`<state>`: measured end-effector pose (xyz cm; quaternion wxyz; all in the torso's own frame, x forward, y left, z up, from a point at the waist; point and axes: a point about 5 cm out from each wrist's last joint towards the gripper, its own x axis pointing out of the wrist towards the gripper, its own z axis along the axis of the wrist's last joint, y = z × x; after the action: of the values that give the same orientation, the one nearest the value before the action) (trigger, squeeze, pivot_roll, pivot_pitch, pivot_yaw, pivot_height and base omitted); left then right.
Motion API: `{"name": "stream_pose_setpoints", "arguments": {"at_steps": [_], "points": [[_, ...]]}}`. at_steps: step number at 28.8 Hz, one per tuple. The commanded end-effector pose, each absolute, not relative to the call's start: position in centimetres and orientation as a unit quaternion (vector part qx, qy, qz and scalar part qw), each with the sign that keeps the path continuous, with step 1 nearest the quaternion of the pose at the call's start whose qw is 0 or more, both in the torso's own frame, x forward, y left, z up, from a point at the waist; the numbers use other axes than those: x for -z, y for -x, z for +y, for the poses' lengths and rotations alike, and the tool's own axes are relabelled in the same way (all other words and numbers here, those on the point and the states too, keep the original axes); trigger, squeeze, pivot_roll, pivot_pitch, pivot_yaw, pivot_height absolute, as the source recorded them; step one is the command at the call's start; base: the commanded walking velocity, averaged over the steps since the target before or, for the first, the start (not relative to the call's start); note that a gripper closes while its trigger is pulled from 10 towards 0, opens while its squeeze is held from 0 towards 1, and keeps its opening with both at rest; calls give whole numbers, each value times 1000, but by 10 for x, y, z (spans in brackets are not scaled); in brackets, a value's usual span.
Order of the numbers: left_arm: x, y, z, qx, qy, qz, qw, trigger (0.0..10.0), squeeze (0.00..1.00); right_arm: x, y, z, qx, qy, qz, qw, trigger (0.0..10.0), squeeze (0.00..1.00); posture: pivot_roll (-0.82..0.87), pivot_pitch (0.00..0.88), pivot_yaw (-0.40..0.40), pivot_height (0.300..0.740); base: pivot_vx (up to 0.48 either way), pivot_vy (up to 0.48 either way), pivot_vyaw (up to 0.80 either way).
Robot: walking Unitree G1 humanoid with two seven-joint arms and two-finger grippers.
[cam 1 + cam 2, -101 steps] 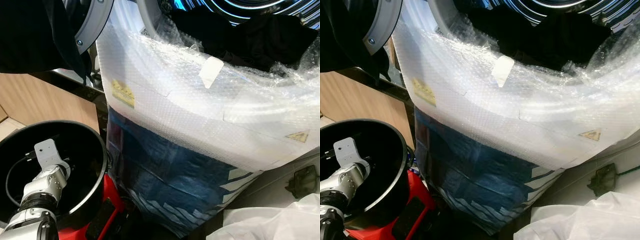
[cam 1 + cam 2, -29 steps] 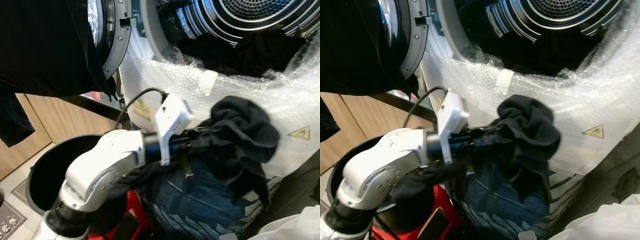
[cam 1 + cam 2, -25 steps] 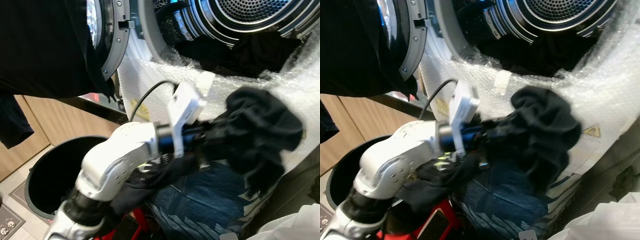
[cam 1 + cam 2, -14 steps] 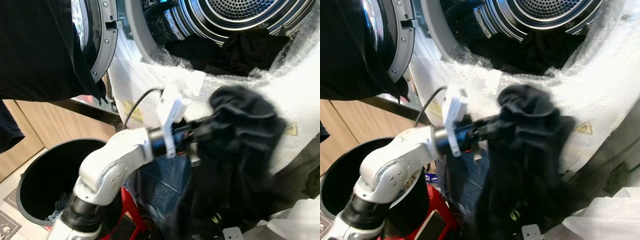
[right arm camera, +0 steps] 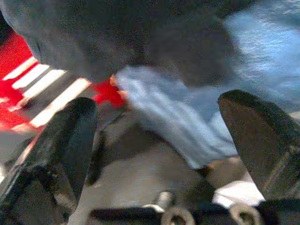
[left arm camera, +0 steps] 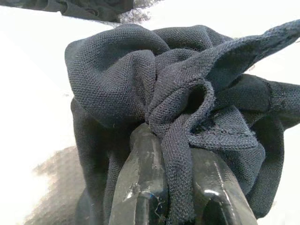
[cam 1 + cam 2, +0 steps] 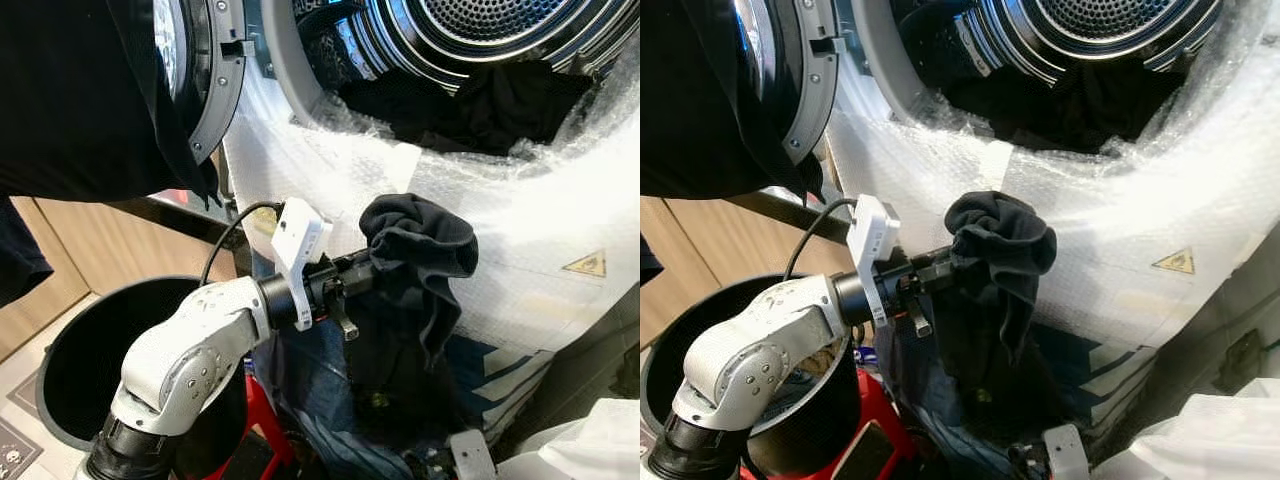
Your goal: Clothes washing
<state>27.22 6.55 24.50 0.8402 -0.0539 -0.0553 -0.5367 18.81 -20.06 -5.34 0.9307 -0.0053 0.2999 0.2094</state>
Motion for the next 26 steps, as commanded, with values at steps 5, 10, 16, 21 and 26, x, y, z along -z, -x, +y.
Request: {"name": "stream_pose_setpoints", "arguments": {"at_steps": [5,10,16,21,26], "points": [[-234,-274,69,528,48,-43,847,0,0,43,-182,-209,-235,-54,262,934,10000,1000,-6,46,-15,740,0,0,0],[-221,-272,68,532,65,-16,844,0,0,10,-207,-208,-211,-175,158,948,10000,1000,-16,63,-9,740,0,0,0],[-204,-265,61,537,83,15,839,0,0,-30,-222,-179,-300,-227,71,924,10000,1000,-19,83,-7,740,0,0,0],[-201,-262,57,540,94,20,836,0,0,-44,-219,-170,-344,-231,67,908,10000,1000,-19,94,-9,740,0,0,0],[-199,-262,50,542,105,22,833,0,0,-51,-221,-159,-371,-227,64,898,10000,1000,-19,99,-12,740,0,0,0]]}}
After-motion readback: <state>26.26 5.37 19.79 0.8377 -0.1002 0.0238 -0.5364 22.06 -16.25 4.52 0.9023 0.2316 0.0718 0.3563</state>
